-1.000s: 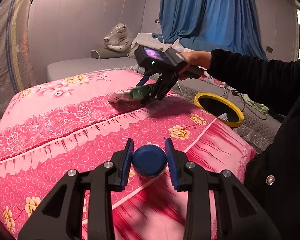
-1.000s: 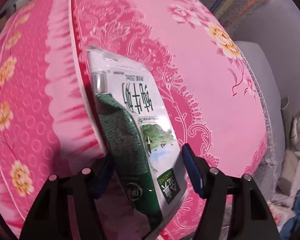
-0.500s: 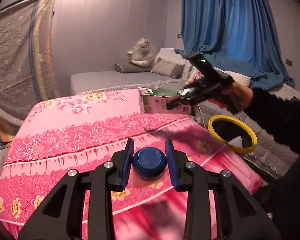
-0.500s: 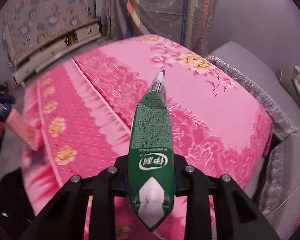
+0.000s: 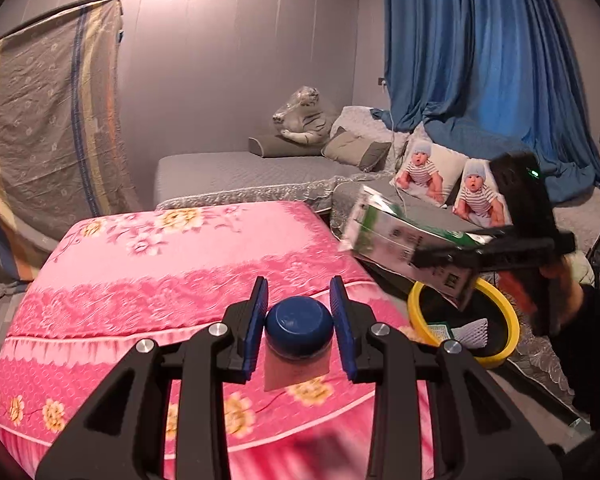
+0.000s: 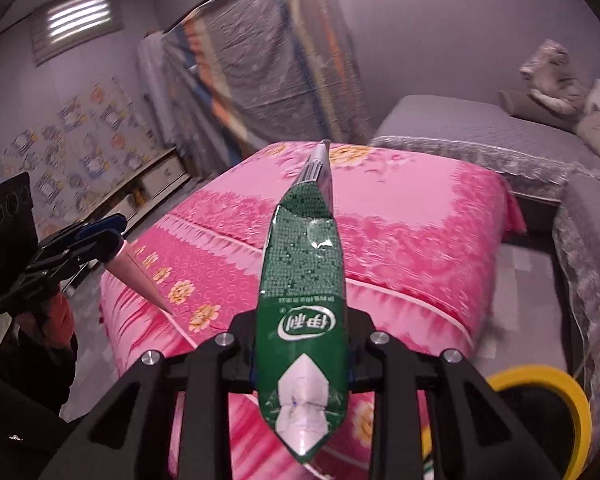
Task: Collect trash
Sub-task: 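Carry the lotion tube and milk pouch with both grippers over the yellow bin, then open both grippers over the yellow bin to drop the tube and pouch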
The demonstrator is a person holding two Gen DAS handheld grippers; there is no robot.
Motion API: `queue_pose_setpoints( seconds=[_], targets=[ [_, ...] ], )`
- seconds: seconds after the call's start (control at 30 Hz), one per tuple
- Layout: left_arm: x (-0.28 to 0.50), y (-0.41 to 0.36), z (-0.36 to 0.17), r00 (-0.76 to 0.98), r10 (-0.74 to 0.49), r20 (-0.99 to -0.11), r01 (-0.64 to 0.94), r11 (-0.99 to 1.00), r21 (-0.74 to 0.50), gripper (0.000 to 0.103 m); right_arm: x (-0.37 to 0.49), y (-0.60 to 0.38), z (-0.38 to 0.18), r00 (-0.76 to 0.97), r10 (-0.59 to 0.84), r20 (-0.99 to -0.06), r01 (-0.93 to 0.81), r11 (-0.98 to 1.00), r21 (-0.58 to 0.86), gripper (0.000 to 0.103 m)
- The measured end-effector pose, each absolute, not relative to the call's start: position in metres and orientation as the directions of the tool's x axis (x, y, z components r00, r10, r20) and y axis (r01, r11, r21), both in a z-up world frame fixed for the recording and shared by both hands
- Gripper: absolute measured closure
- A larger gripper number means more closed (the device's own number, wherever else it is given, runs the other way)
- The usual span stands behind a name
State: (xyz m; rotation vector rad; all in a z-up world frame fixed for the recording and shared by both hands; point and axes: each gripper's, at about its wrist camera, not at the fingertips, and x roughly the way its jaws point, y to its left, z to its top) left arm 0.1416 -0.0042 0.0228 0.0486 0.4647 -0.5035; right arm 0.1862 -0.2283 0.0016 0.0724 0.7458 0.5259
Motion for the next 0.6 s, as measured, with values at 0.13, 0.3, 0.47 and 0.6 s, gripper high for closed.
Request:
queue_pose_setpoints(
  seconds=[0.13,0.3,0.47,0.6],
  targets=[
    [0.152,-0.051,0.023,0.732,-0.501,-0.461,0.534,0.843,-0.067,0.073,0.162,-0.285,-0.005,0.717,0.334,-0.612,-0.225,0.942,0.250,0.076],
    [0.156,-0.122,0.023,0.668,-0.583,-0.462,0.634,0.771,-0.056,0.073,0.131,-0.345,-0.019,0.775,0.102,-0.624,0.034,0.979,0.203,0.076],
    [0.165,-0.196,0.019,0.588,-0.657,-0.471,0.717,0.693,-0.072,0.073,0.104,-0.392,-0.036,0.760,-0.030,-0.649,0.206,0.959,0.197,0.076],
    [0.175,-0.248,0.011,0.520,-0.701,-0.488,0.764,0.637,-0.100,0.073,0.094,-0.416,-0.049,0.737,-0.075,-0.672,0.291,0.932,0.216,0.076]
  ],
)
